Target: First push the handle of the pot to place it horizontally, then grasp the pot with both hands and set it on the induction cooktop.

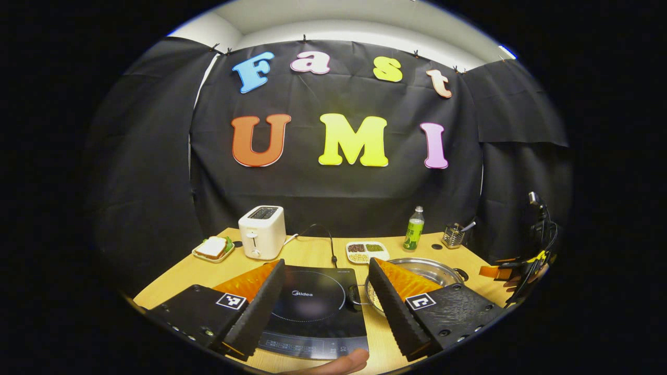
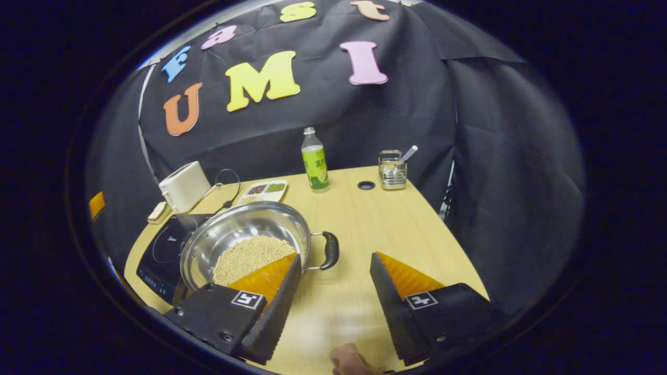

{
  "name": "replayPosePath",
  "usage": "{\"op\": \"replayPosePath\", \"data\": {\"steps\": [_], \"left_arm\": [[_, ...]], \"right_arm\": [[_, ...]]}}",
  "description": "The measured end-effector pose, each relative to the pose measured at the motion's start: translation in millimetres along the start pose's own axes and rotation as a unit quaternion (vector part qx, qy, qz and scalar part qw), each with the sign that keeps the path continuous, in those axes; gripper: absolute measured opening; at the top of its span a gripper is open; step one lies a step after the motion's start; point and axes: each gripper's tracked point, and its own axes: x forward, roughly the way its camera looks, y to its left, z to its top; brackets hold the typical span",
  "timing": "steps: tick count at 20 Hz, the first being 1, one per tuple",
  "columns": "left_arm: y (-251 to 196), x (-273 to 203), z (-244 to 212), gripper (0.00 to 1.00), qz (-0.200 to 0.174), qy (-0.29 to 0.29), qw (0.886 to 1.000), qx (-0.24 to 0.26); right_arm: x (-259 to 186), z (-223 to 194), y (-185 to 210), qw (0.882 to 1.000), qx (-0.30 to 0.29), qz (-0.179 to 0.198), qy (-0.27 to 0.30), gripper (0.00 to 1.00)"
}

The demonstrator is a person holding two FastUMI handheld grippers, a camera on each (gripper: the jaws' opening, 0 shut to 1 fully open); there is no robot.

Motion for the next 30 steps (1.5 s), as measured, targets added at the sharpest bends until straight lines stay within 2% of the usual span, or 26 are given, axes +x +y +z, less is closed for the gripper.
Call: {"op": "replayPosePath", "data": {"steps": [2, 3, 5, 18, 24, 30], "left_arm": [[-9, 7, -16, 0.95, -0.004, 0.017, 1.000, -0.001], [-14, 12, -26, 0.95, -0.010, 0.030, 1.000, -0.003], [-23, 18, -43, 0.95, -0.016, 0.056, 0.998, -0.005], [-53, 58, -97, 0.96, -0.034, 0.143, 0.989, -0.012], [-63, 78, -122, 0.95, -0.046, 0.180, 0.983, -0.007], [-61, 104, -142, 0.96, -0.043, 0.211, 0.976, -0.017]], "right_arm": [[-6, 1, 3, 1.000, -0.003, 0.002, 0.001, 0.99], [-8, 2, 6, 1.000, -0.002, 0.008, 0.001, 1.00], [-6, 5, 6, 1.000, -0.002, 0.012, -0.001, 0.97], [8, 7, 11, 0.999, -0.008, 0.029, 0.017, 0.97], [26, 0, 18, 0.999, -0.004, 0.041, 0.035, 0.98], [46, -6, 21, 0.998, -0.002, 0.044, 0.050, 0.98]]}}
